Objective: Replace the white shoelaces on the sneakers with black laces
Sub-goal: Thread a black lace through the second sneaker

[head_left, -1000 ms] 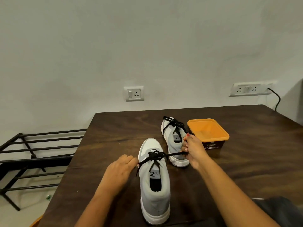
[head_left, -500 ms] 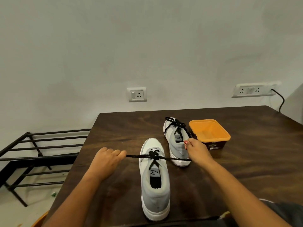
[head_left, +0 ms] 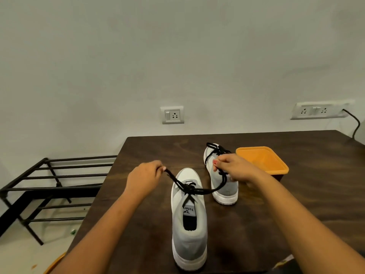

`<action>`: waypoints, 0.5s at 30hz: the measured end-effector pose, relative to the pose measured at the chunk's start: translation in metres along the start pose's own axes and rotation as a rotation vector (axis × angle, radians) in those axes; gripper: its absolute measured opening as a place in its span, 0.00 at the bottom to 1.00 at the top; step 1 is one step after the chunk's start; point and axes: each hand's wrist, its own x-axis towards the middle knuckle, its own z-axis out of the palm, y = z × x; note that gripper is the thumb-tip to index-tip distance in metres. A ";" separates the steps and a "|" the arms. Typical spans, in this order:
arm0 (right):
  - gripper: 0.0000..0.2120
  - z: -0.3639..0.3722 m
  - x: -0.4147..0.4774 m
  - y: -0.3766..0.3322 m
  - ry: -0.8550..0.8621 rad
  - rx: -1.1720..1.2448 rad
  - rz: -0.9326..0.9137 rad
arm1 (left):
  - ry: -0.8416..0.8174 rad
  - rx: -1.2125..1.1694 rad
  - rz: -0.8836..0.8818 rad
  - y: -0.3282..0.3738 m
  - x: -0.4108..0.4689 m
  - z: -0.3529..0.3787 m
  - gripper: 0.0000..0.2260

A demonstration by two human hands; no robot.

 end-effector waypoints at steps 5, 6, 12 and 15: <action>0.21 0.008 0.035 -0.008 -0.006 0.292 -0.017 | -0.101 -0.606 -0.233 0.030 0.028 -0.005 0.11; 0.26 0.011 0.036 0.001 -0.047 0.224 -0.006 | -0.132 -0.599 -0.244 0.032 0.028 -0.005 0.16; 0.26 0.022 0.021 0.036 0.152 -0.522 -0.031 | -0.320 -0.534 -0.213 0.053 -0.030 -0.003 0.26; 0.25 0.027 0.009 0.035 0.179 -0.798 0.093 | -0.369 -0.392 -0.136 0.073 -0.073 0.009 0.30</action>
